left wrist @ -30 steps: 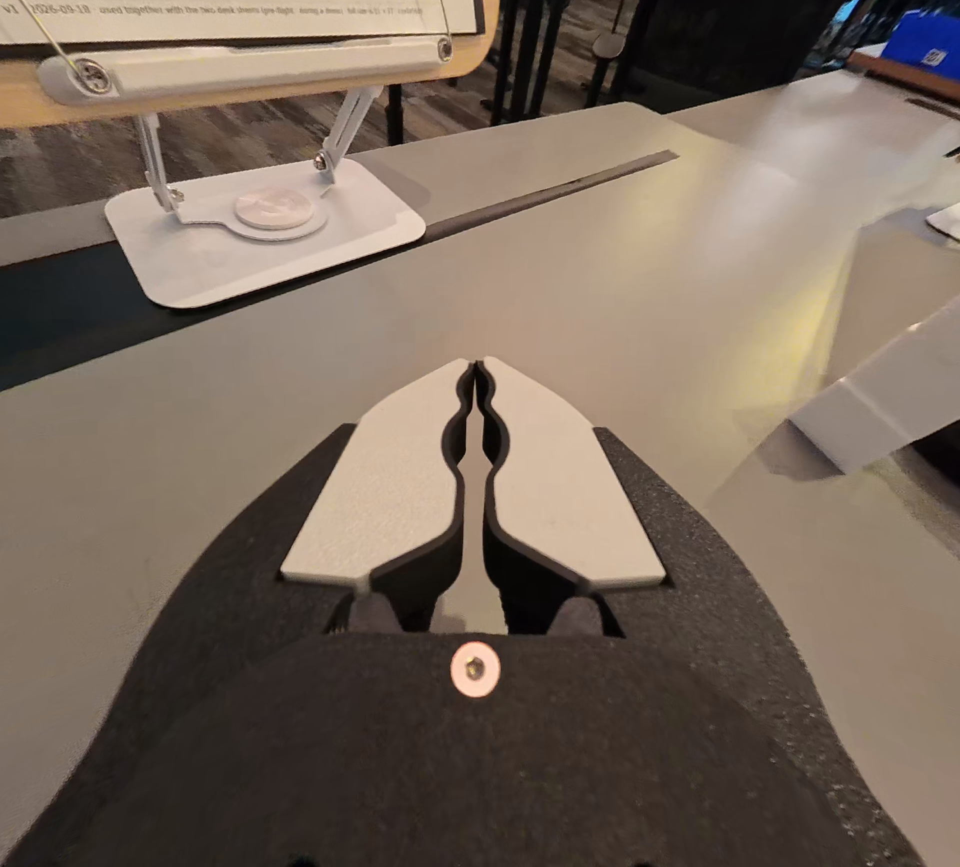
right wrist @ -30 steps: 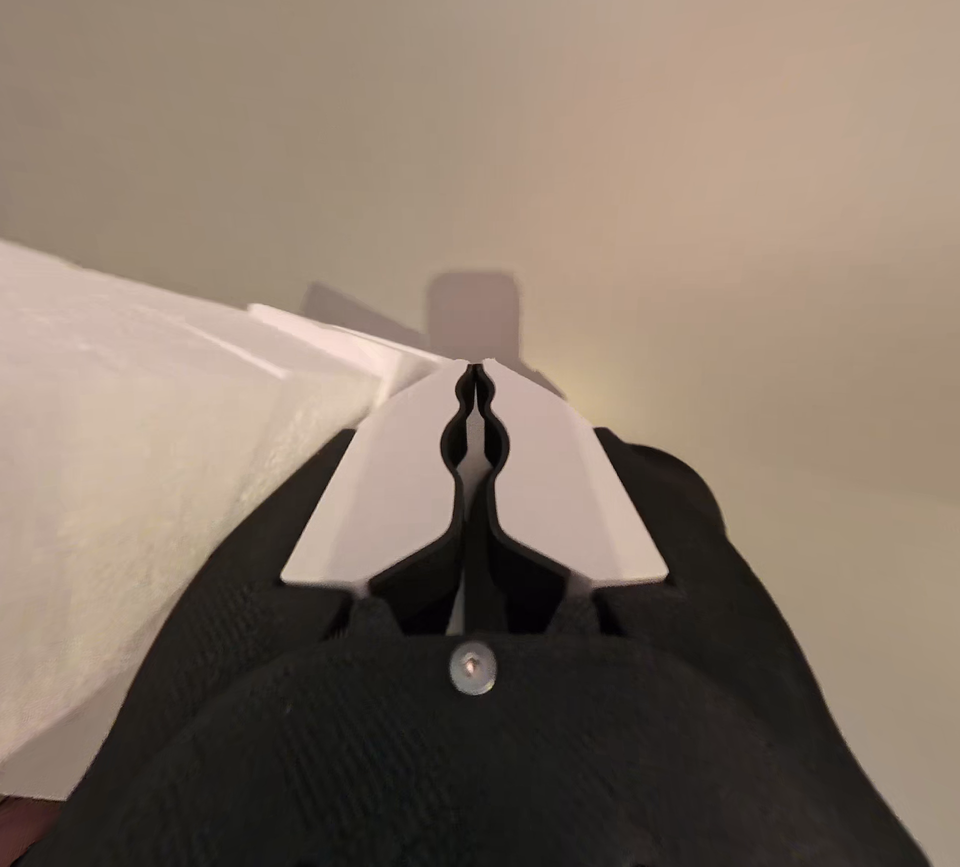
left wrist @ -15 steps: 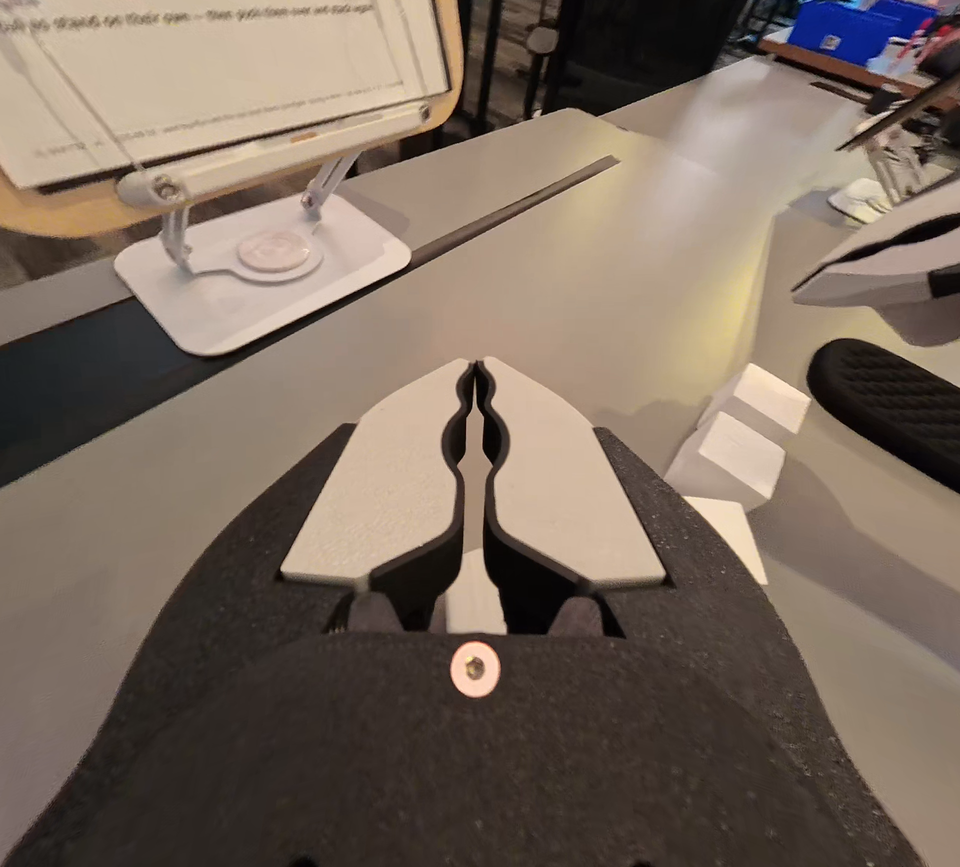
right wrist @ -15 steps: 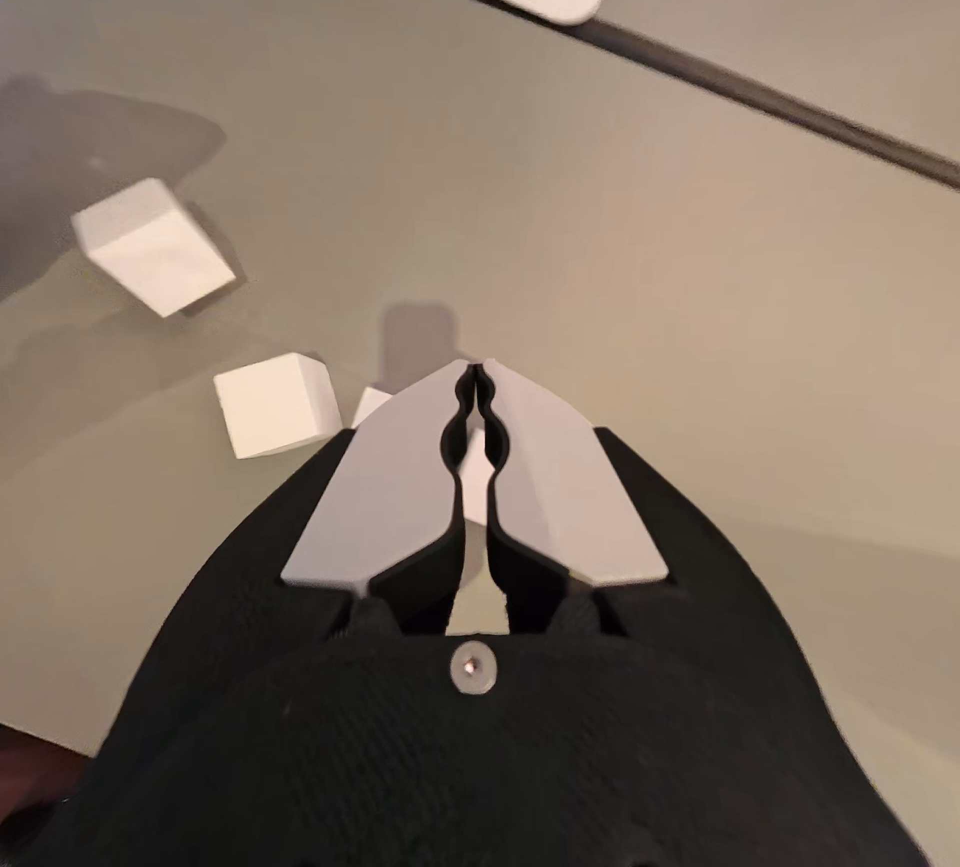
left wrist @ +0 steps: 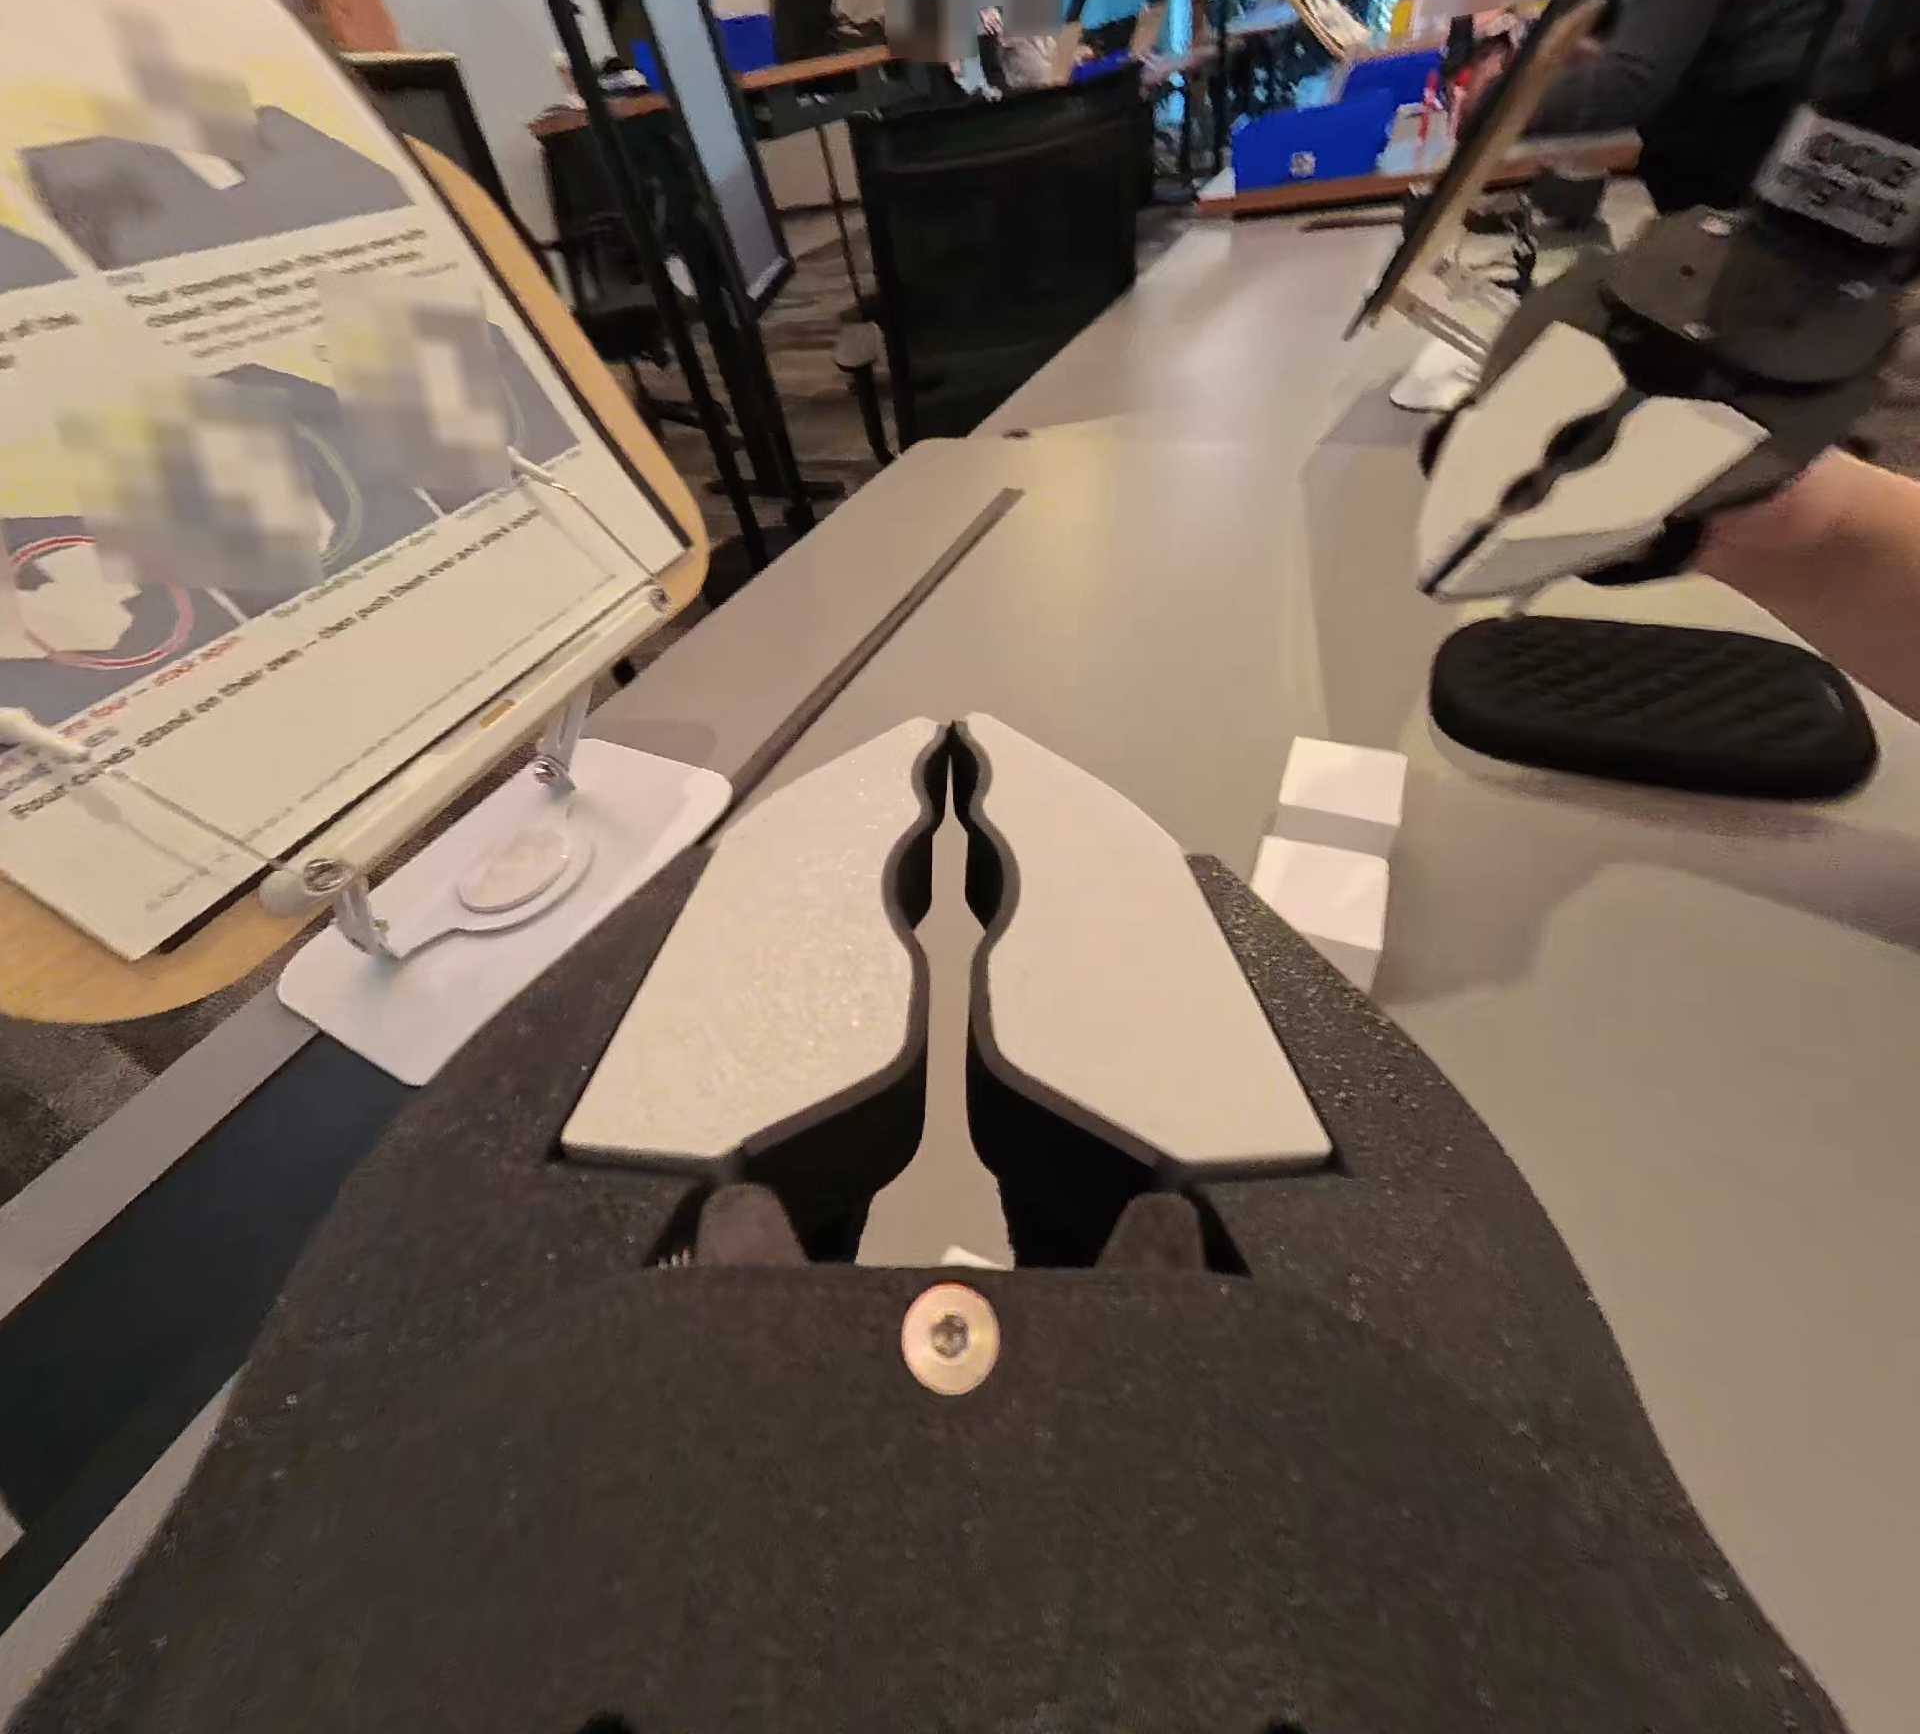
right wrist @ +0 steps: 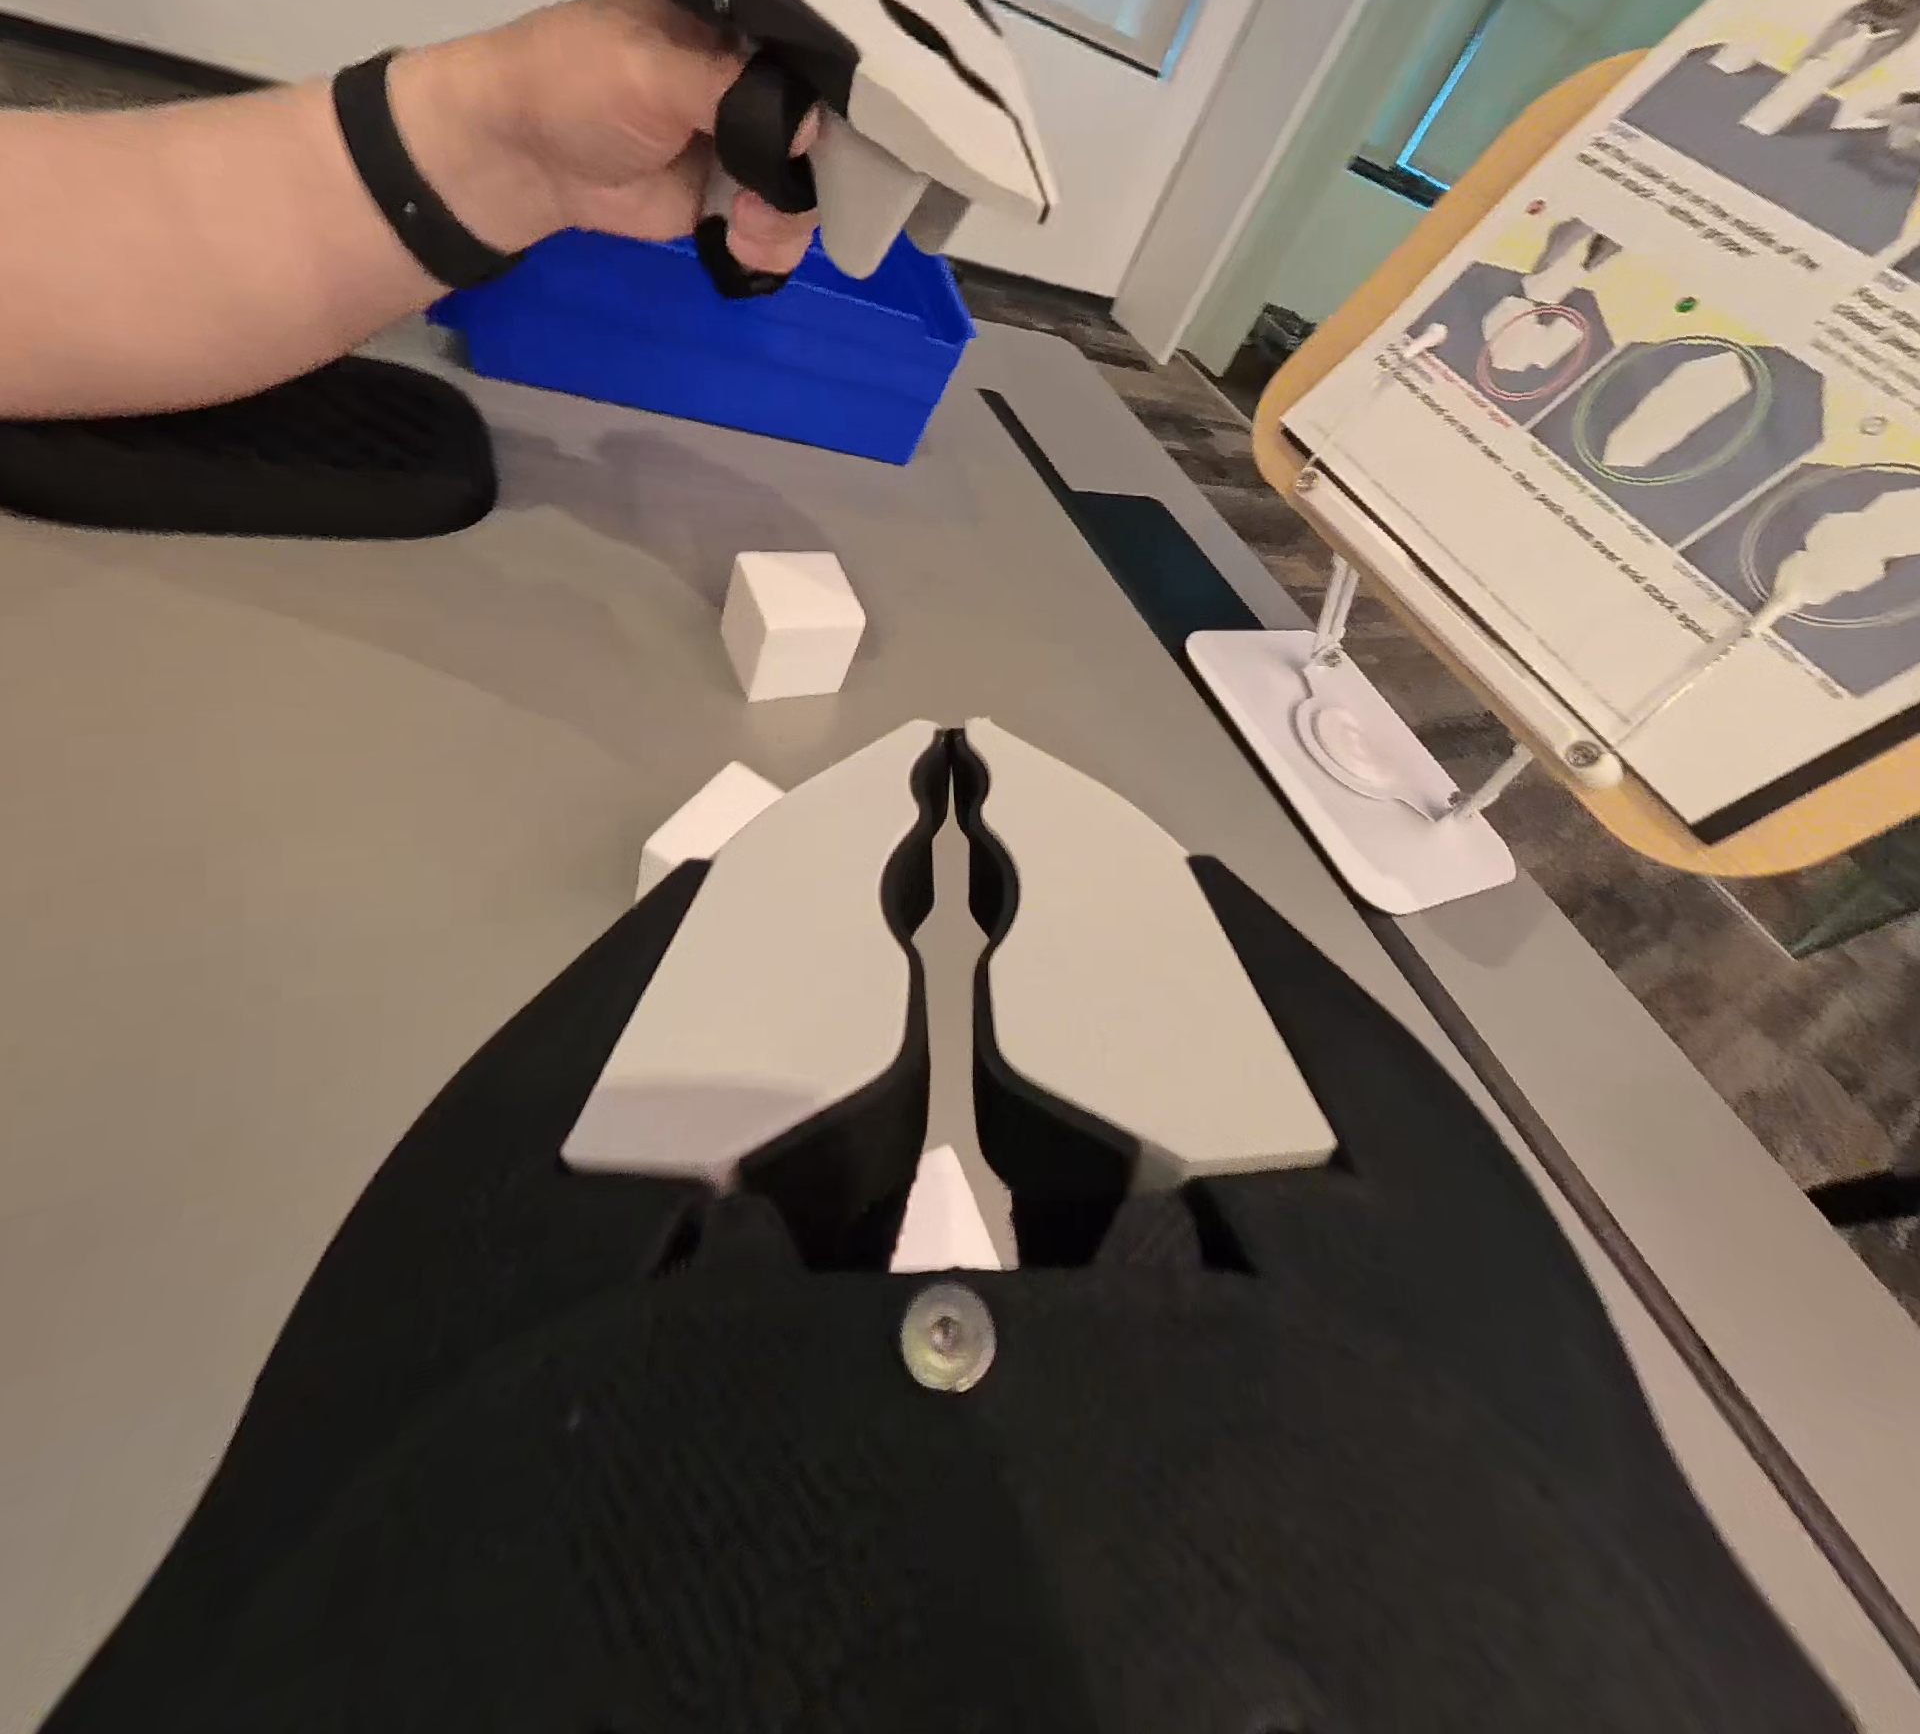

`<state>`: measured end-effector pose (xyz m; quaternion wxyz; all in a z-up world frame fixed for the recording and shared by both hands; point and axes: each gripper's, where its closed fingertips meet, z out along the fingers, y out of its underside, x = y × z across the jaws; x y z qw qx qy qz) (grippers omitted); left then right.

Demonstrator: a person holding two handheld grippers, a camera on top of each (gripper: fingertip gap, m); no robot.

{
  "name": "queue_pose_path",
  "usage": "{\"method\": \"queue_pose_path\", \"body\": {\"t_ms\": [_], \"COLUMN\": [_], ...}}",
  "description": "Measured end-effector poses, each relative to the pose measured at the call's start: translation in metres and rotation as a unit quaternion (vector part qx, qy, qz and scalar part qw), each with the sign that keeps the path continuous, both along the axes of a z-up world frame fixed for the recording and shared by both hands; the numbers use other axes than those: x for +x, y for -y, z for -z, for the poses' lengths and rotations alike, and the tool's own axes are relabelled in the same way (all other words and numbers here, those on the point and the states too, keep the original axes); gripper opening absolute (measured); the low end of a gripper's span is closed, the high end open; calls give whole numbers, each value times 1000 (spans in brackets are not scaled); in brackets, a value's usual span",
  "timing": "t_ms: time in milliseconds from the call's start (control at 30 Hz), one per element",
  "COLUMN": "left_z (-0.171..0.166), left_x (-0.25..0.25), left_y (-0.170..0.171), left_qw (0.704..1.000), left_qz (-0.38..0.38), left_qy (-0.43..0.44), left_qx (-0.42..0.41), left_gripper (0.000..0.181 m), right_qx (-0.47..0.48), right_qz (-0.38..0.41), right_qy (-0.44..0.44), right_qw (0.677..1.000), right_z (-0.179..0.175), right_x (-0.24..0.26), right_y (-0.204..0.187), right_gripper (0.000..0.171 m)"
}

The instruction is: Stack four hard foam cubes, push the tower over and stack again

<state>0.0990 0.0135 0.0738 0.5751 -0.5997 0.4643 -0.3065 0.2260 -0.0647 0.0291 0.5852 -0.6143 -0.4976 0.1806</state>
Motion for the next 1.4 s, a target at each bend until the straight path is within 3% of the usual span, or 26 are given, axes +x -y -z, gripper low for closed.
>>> {"method": "queue_pose_path", "body": {"t_ms": [133,233,367,433,500,567,633,733,867,1033,1100,1200,1400], "left_z": [19,43,79,100,116,129,141,159,186,209,213,208,127], "left_x": [10,3,-29,-40,-45,-44,-38,-33,-38,-50,-53,-50,12], "left_y": [22,23,6,9,10,7,9,12,9,6,6,8,22], "left_qw": [995,985,963,955,952,949,946,941,927,915,914,909,957], "left_qz": [61,71,34,56,68,68,80,97,92,80,86,103,79], "left_qy": [-74,-157,-266,-291,-296,-300,-300,-306,-345,-372,-374,-380,-246], "left_qx": [-11,5,42,1,-46,-73,-89,-110,-119,-138,-134,-140,-135], "left_gripper": [0,0,1,24,46,76,85,91,94,84,61,59,59], "right_qx": [-34,-179,-244,-237,-238,-237,-215,-218,-252,-268,-280,-286,-269], "right_qz": [-67,-179,-163,-175,-174,-141,-123,-101,-130,-137,-144,-145,-145], "right_qy": [-2,-31,-31,-68,-69,5,22,53,60,96,100,91,19], "right_qw": [997,967,956,953,953,961,969,969,957,949,944,943,952], "right_z": [9,26,70,78,88,103,109,125,135,152,156,154,126], "right_x": [14,24,52,56,59,62,63,68,66,64,64,64,69], "right_y": [-2,3,-31,-30,-20,-15,-14,-18,-7,-1,1,1,-5], "right_gripper": [1,1,1,2,24,52,62,78,78,73,59,58,58]}}
